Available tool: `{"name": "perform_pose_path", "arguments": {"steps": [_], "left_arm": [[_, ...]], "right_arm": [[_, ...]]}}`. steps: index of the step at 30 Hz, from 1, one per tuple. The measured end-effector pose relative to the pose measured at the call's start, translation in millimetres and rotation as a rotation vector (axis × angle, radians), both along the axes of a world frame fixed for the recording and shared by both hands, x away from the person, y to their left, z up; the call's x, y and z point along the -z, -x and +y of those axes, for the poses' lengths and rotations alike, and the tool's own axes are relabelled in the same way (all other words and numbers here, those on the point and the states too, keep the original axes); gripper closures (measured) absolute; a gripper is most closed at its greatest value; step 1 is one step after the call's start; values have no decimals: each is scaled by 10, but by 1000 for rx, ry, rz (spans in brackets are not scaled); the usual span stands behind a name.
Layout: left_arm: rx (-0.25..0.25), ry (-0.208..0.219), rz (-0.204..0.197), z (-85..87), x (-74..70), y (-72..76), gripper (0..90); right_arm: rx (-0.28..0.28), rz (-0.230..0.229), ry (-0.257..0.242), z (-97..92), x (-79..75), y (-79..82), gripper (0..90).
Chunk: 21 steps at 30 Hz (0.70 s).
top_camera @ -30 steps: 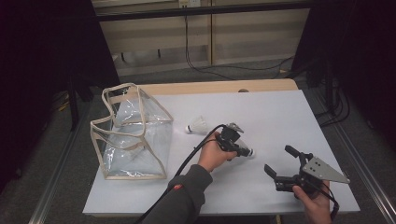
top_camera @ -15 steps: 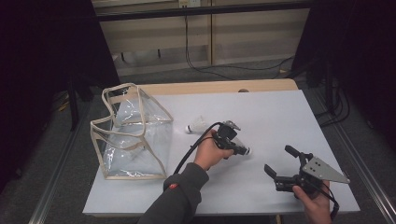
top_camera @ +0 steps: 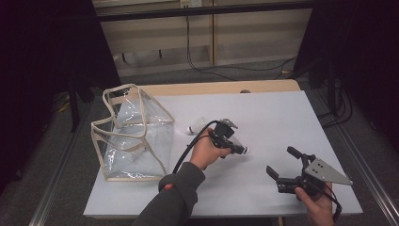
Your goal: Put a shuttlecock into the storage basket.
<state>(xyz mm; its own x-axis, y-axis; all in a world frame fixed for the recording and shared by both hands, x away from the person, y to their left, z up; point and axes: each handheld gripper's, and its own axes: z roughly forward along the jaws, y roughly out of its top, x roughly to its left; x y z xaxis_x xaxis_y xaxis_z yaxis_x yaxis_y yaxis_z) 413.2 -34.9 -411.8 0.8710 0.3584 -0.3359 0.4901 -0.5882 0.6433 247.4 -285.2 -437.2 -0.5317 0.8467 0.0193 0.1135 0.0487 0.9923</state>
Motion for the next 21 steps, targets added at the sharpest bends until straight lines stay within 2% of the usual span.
{"name": "perform_pose_path", "arguments": {"steps": [21], "left_arm": [[-19,-13,9,150,-147,-18,855]], "right_arm": [[0,0,2,1,-3,2,20]]}}
